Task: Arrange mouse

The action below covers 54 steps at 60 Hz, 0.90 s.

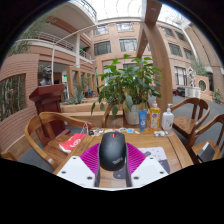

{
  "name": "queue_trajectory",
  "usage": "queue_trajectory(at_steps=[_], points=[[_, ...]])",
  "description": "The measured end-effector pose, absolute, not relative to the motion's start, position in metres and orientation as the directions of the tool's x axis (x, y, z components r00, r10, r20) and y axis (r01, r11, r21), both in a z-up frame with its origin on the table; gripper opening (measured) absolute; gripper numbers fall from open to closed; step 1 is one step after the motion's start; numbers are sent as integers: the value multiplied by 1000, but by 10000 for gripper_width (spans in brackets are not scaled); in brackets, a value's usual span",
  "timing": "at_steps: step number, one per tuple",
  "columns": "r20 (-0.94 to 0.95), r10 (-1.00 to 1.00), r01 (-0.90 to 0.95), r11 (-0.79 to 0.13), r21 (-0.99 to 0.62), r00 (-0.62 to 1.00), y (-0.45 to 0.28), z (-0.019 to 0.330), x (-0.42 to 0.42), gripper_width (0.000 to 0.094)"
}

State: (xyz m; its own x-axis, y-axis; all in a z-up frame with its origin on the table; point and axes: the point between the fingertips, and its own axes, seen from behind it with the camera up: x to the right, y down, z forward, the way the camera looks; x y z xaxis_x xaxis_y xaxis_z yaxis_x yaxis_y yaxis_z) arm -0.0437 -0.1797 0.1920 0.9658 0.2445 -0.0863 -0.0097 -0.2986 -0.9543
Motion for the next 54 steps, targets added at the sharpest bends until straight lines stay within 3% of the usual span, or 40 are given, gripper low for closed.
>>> queue_trajectory(at_steps=[5,10,15,27,33,38,45,53,54], points=[[-78,237,-26,-217,-976,968,-149,241,-28,349],[-57,189,-15,-216,-976,980,-110,241,-6,348],[-51,149,-7,-283,-959,987,-74,202,16,346],[-1,94,47,-511,-858,996,-36,64,49,351],[-5,91,49,-577,-815,996,-38,20,52,378],[-7,90,48,-595,-803,996,-40,3,53,413],[-17,82,39,-630,-776,997,-49,-7,53,504],[-23,67,22,-596,-803,997,-60,18,55,870],[-20,63,22,-592,-806,998,-63,23,56,857]])
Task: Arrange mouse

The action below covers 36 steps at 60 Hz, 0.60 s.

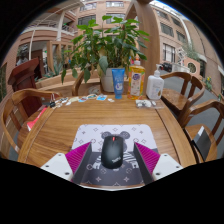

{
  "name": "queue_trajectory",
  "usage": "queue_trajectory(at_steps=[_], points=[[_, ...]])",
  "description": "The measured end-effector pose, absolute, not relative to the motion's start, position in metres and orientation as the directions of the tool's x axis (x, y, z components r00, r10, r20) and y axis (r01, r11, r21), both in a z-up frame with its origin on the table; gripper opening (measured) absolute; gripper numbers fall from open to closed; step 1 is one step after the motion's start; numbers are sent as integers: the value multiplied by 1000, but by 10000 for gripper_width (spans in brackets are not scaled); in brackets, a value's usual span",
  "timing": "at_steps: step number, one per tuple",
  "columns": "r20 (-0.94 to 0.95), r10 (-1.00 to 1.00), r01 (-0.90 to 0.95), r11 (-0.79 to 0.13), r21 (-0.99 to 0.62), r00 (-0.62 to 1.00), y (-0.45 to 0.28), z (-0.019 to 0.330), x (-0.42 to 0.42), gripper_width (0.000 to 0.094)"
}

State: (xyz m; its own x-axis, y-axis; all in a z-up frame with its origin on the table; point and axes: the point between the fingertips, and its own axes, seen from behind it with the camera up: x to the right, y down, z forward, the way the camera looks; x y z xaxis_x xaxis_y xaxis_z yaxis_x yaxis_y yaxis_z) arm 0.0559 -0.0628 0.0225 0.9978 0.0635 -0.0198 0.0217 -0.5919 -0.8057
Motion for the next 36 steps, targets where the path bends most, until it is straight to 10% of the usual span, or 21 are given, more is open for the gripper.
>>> queue_trajectory(at_steps=[36], points=[[60,37,70,-468,-881,998,-238,149,30,855]])
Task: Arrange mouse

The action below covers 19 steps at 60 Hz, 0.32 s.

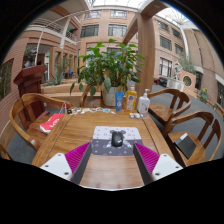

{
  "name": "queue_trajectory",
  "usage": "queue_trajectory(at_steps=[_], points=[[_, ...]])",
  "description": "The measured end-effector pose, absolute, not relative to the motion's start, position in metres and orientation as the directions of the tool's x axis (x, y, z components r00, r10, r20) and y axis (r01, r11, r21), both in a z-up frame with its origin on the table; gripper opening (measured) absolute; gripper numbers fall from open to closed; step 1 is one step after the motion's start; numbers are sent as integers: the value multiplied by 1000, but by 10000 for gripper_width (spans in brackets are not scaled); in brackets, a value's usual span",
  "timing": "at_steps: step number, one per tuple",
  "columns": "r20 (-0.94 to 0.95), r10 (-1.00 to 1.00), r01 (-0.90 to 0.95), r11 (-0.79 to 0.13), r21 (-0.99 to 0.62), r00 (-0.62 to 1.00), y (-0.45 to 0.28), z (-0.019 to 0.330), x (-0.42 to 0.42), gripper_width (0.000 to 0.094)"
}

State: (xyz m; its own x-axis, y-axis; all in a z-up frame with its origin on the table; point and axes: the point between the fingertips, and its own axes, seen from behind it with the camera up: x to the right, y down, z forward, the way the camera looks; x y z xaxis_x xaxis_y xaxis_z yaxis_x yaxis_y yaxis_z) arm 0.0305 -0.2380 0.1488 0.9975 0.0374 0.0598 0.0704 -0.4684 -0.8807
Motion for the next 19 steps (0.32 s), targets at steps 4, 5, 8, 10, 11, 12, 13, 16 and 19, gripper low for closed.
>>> queue_trajectory(at_steps=[4,5,8,10,11,12,13,16,19], points=[[55,39,67,-470,-880,998,-256,151,27,853],[52,41,65,-473,-879,998,-261,151,26,855],[39,47,57,-481,-875,998,-270,150,22,854],[37,47,55,-484,-873,998,-276,150,22,855],[37,47,55,-485,-873,998,-280,151,22,856],[37,46,55,-485,-873,998,-282,152,22,855],[36,45,54,-485,-873,998,-285,153,22,855],[37,41,52,-477,-877,998,-290,158,24,857],[45,35,57,-470,-881,998,-292,162,26,856]])
